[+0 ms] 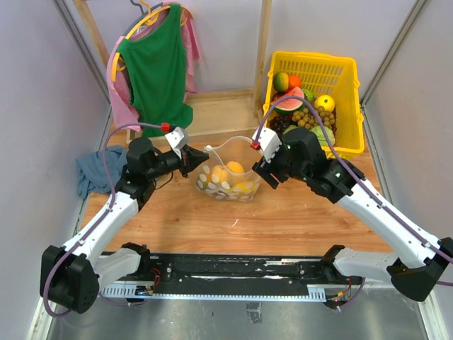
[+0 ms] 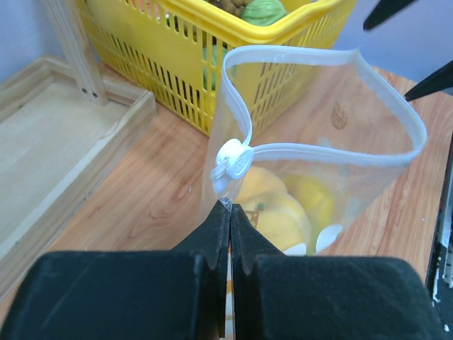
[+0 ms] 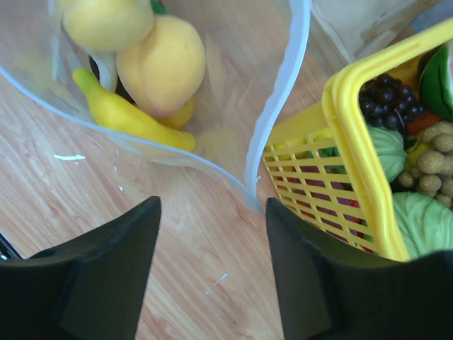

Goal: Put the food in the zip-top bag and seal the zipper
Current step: Zip the zipper food storage bag at the center of the board.

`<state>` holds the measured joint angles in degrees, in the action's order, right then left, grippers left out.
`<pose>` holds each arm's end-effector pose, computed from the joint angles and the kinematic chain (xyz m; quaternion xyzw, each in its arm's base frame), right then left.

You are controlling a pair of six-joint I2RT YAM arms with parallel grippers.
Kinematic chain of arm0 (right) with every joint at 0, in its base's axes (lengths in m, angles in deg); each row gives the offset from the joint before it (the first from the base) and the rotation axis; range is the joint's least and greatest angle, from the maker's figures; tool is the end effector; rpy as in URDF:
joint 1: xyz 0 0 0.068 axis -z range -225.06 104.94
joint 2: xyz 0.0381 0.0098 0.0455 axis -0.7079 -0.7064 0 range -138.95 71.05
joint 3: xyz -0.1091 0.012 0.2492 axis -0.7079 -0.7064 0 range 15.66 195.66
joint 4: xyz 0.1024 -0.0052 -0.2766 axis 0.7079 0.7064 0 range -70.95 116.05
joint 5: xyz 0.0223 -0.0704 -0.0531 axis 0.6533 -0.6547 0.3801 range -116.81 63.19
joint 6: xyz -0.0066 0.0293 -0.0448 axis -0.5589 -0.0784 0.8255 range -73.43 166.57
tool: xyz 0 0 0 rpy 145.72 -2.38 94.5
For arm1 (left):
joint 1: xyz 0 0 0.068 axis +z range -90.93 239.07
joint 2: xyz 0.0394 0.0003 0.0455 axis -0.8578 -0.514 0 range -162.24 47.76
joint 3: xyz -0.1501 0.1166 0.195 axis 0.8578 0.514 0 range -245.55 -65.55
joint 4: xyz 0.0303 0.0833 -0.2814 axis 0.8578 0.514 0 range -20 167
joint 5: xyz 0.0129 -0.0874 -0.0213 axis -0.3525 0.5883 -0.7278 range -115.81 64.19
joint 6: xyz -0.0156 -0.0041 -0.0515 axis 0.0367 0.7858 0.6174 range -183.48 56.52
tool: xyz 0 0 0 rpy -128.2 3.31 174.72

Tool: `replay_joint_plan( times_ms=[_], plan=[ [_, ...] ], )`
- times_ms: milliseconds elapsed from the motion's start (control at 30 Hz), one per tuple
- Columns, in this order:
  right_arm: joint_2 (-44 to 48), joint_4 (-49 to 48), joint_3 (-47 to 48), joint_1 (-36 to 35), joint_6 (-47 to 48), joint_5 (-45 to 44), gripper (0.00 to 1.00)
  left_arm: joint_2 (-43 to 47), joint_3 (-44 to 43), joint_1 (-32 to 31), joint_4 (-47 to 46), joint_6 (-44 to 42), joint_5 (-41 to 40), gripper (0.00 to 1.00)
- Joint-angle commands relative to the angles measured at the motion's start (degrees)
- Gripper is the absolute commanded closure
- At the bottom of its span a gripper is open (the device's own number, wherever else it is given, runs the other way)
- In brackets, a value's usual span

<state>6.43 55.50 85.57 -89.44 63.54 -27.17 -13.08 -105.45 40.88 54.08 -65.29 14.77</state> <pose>0.1965 0.1919 0.3804 -0.4431 0.7499 0.1136 0.4779 0.2547 -0.1080 0.2904 0.3508 0.6404 -0.3433 0.5907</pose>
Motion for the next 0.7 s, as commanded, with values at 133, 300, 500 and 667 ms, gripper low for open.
replay_joint_plan(
  times_ms=[133,300,500,667],
  plan=[
    [-3.05,-7.44,8.41,-0.71,-2.03,16.71,0.23,7.31,-1.3,-0.6,8.39,-3.44,1.1,1.0],
    [-8.57,-11.03,13.82,-0.88,-0.52,26.87,0.23,11.83,0.05,-1.13,8.78,-4.77,3.13,1.0],
    [-15.5,-13.25,19.32,-1.04,0.22,36.33,0.31,13.92,0.83,-2.64,9.76,-6.9,6.21,1.0],
    [-19.31,-13.36,21.51,-2.22,0.53,40.57,0.38,14.46,1.05,-3.13,9.67,-7.02,5.93,1.0]
  ],
)
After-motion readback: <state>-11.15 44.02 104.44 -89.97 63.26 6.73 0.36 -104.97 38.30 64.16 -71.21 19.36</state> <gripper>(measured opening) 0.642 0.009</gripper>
